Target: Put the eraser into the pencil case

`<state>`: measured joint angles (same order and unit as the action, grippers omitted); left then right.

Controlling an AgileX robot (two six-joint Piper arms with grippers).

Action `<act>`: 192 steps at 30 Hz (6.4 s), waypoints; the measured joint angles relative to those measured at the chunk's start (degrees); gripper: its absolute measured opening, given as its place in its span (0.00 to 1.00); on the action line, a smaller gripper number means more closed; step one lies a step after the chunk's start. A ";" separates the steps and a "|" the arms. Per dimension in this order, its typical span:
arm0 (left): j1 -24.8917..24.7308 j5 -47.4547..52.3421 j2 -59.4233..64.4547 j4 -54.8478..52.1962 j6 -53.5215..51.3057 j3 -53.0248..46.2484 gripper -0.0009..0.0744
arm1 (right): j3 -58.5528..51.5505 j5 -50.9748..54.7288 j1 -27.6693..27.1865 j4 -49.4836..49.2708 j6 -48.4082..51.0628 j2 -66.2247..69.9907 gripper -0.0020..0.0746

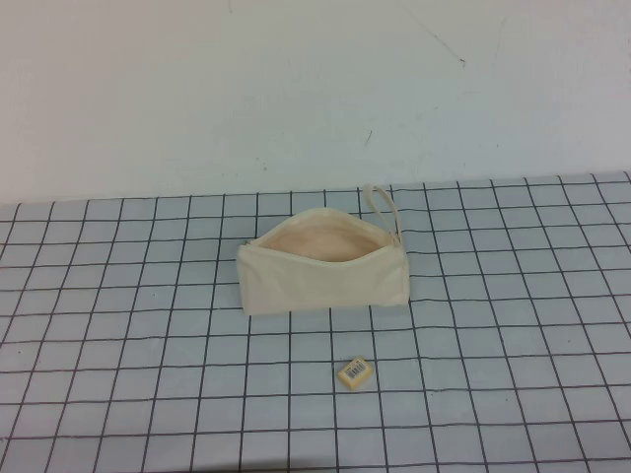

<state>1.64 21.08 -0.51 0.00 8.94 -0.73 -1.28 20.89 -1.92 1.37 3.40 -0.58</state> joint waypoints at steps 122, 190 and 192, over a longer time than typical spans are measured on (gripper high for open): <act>0.00 -0.03 0.00 0.00 0.00 0.00 0.01 | 72.08 1.32 40.51 -4.11 19.53 107.52 0.64; 0.00 -0.03 0.00 0.00 0.00 0.00 0.01 | 100.33 2.41 40.07 -9.91 23.60 113.45 0.58; 0.00 -0.03 0.00 0.00 0.00 0.00 0.01 | 103.17 5.42 40.07 -8.16 23.60 113.45 0.56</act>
<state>1.64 21.05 -0.51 0.00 8.94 -0.73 101.89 26.30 38.15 -6.79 27.00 112.87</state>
